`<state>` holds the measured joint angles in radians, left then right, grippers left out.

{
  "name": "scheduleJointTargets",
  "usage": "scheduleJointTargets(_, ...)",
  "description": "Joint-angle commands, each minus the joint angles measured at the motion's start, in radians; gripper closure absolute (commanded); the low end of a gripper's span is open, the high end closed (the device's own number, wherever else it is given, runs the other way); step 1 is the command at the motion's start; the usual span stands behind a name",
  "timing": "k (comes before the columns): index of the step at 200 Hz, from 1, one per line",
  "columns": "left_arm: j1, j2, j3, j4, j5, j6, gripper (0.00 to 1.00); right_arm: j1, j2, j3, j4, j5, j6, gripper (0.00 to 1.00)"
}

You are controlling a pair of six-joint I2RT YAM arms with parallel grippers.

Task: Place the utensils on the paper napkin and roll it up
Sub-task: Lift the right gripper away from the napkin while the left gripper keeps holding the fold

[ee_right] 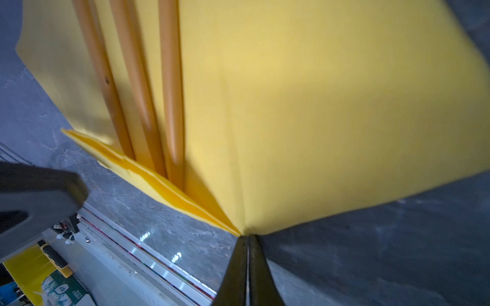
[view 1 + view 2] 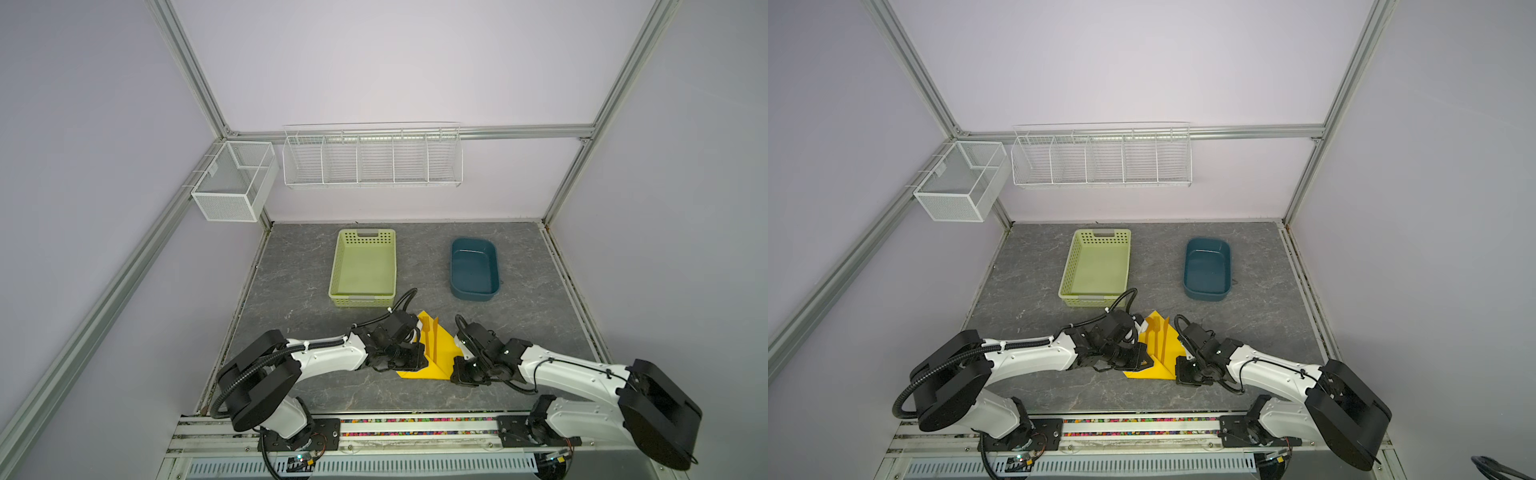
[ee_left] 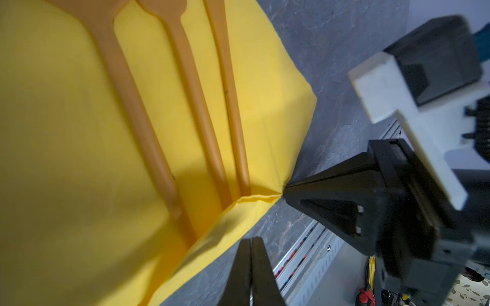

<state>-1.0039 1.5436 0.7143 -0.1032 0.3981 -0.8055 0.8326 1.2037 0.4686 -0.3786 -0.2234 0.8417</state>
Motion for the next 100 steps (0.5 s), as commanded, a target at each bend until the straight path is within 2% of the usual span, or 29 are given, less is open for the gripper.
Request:
scheduleJointTargets(1, -0.006, 0.026, 0.033, -0.001, -0.015, 0.017, 0.95, -0.006, -0.03, 0.018, -0.068, 0.028, -0.001, 0.85)
scheduleJointTargets(17, -0.006, 0.036, 0.034, -0.005, -0.019, 0.017, 0.95, -0.013, -0.047, 0.046, -0.103, 0.033, 0.005, 0.81)
scheduleJointTargets(48, -0.006, 0.043, 0.03, -0.01, -0.036, 0.019, 0.95, -0.054, -0.026, 0.1, -0.094, 0.0, -0.026, 0.79)
scheduleJointTargets(84, -0.006, 0.057, 0.027, -0.007, -0.04, 0.007, 0.95, -0.122, 0.066, 0.163, 0.009, -0.11, -0.052, 0.8)
scheduleJointTargets(100, -0.006, 0.055, 0.02, -0.009, -0.049, 0.008, 0.95, -0.142, 0.122, 0.192, 0.068, -0.142, -0.074, 0.75)
